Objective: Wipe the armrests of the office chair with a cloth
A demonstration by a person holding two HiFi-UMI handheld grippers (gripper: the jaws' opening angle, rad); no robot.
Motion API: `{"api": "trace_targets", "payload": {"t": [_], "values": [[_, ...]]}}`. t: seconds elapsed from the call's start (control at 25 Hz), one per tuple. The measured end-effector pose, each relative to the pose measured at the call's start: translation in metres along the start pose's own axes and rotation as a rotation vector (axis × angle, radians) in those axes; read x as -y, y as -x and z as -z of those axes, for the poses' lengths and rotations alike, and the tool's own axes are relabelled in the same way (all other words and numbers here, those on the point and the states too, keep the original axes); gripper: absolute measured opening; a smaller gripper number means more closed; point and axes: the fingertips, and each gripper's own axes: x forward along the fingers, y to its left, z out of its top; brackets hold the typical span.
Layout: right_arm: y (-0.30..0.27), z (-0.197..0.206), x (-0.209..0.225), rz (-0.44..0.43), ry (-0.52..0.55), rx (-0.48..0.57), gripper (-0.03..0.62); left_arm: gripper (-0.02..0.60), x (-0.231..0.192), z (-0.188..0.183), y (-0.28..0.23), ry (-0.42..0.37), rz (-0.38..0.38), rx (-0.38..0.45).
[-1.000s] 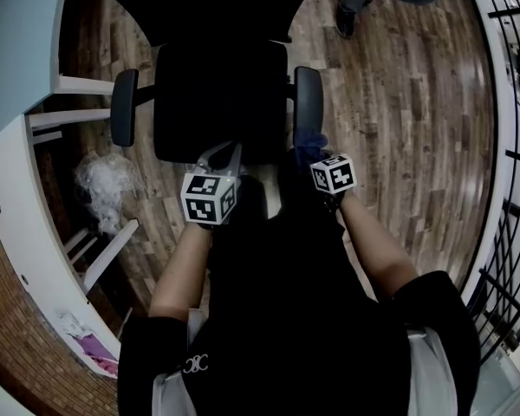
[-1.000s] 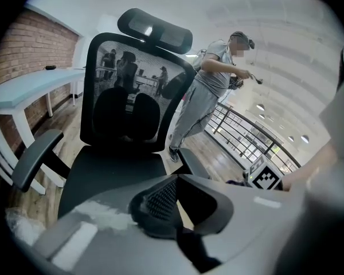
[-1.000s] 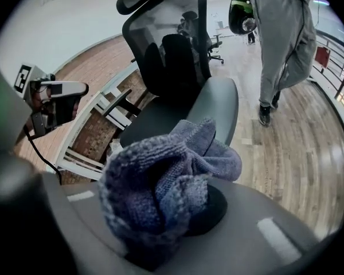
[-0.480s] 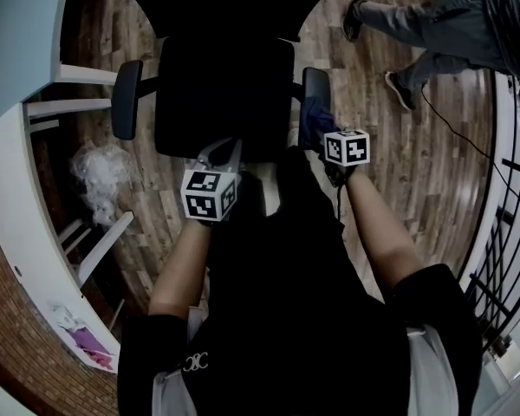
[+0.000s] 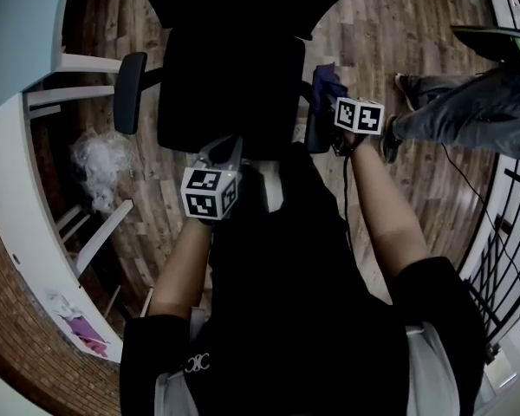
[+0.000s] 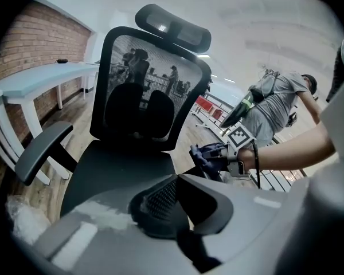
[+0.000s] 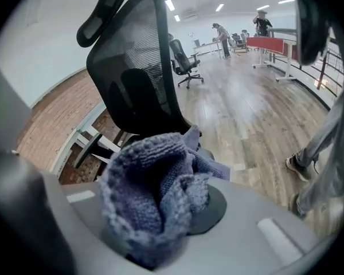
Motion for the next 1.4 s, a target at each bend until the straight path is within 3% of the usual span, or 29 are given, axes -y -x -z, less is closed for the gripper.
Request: {"api": "trace_targets", "payload": {"t": [0.52,0.72,0.92,1.2,1.28,1.4], "values": [[-0.042,-0.064,-0.014,0.037,0.043,0.021,0.048,0.006,-0.010,-0.009,-0.001,0.032,-0.022,0.001],[-0.056,-0.064,-0.018,0.126,0.032,-0.007,0.048,0.006,-0.024,-0.009,0.003,0.038,-0.028,0.001],[-0.050,-0.044,-0.029,0.178,0.010,-0.031,0.048,0.006,-0.028,-0.006,0.005,0.043,-0.009,0.006],[-0.031,0.029,-0.055,0.238,-0.045,-0.062,0.048,0.006,-0.039,0.001,0.013,0.024,0.025,0.009],[-0.024,0.044,-0.060,0.268,-0.128,-0.022,0.048,0.006,-0.046,0.005,0.017,0.027,0.029,0.007],[-0.018,0.057,-0.073,0.260,-0.297,0.127,0.048,0.006,-0.057,0.015,0.020,0.027,0.037,-0.008]]}}
